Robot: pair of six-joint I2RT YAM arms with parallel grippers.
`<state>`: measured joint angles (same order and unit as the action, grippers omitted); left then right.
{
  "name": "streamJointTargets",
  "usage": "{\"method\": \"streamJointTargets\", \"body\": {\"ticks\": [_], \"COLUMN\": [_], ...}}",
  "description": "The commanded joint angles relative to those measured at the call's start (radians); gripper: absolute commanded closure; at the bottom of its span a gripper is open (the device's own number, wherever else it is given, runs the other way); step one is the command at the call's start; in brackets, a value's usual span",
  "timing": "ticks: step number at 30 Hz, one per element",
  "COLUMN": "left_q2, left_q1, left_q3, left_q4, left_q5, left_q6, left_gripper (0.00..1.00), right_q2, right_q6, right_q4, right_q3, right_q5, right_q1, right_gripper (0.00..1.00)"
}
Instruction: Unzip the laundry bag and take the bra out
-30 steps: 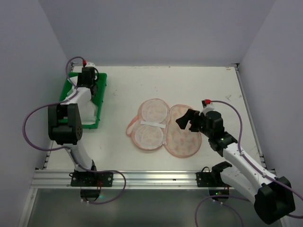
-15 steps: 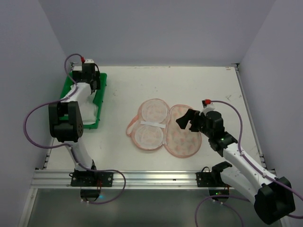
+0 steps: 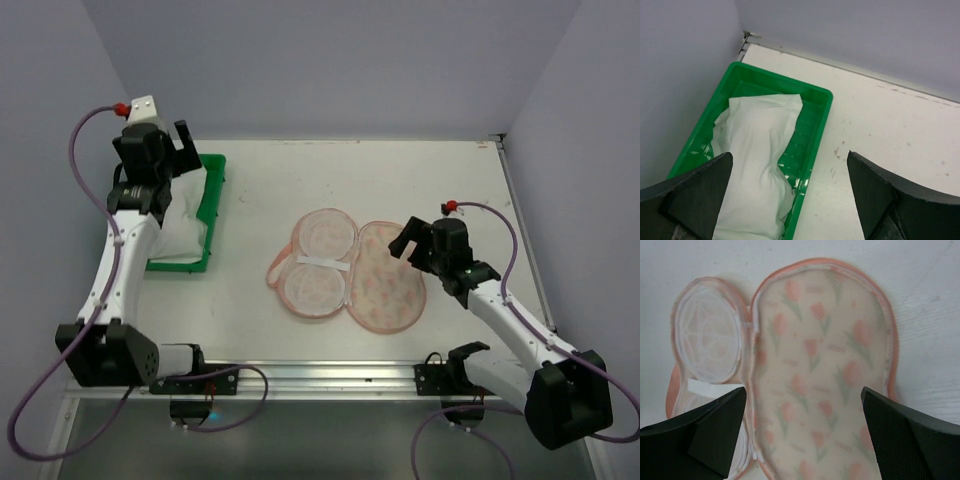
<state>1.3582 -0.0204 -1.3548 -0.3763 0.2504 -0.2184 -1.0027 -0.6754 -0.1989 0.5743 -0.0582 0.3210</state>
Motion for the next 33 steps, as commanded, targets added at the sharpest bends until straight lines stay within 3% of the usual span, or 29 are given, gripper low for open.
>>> {"method": "streamJointTargets", "body": {"ticks": [1, 7, 15, 24, 26, 29, 31, 33], "left_q2": [-0.155, -0.389, -0.455, -0.469, -0.469, -0.472, -0.473, -0.475], "left_q1": [-0.009, 0.0, 0.076, 0.103, 0.106, 0.108, 0.109, 0.111], "left_q3": [0.181, 0.414, 0.54, 0.591, 0.594, 0.594, 0.597, 0.597], "left_q4": [0.014, 0.079, 0.115, 0.152, 0.152, 0.151, 0.152, 0.151], "left_q5": [-0.167, -0.214, -0.155, -0.094, -0.091, -0.083, -0.082, -0.082], "left_q6": [-0.068, -0.075, -0.039, -0.016, -0.015, -0.013, -0.012, -0.01], "left_gripper": [0.0, 0.0, 0.0, 0.0, 0.0, 0.0, 0.0, 0.0], "right_q2": [-0.089, -0.24, -0.398, -0.479, -0.482, -0.484, -0.487, -0.49], "right_q6": [-0.09, -0.11, -0.133, -0.13, -0.127, -0.121, -0.119, -0.116], "right_q4": [-0.125, -0.18, -0.25, -0.235, -0.226, -0.221, -0.224, -0.229], "right_q3": [0.076, 0.119, 0.18, 0.202, 0.202, 0.205, 0.211, 0.214], "right_q5": [-0.068, -0.017, 0.004, 0.153, 0.161, 0.166, 0.156, 0.15], "right_q1": [-0.043, -0.089, -0.091, -0.083, -0.082, -0.082, -0.083, -0.082], "right_gripper": [0.01, 0.01, 0.02, 0.04, 0.1, 0.27, 0.46, 0.59]}}
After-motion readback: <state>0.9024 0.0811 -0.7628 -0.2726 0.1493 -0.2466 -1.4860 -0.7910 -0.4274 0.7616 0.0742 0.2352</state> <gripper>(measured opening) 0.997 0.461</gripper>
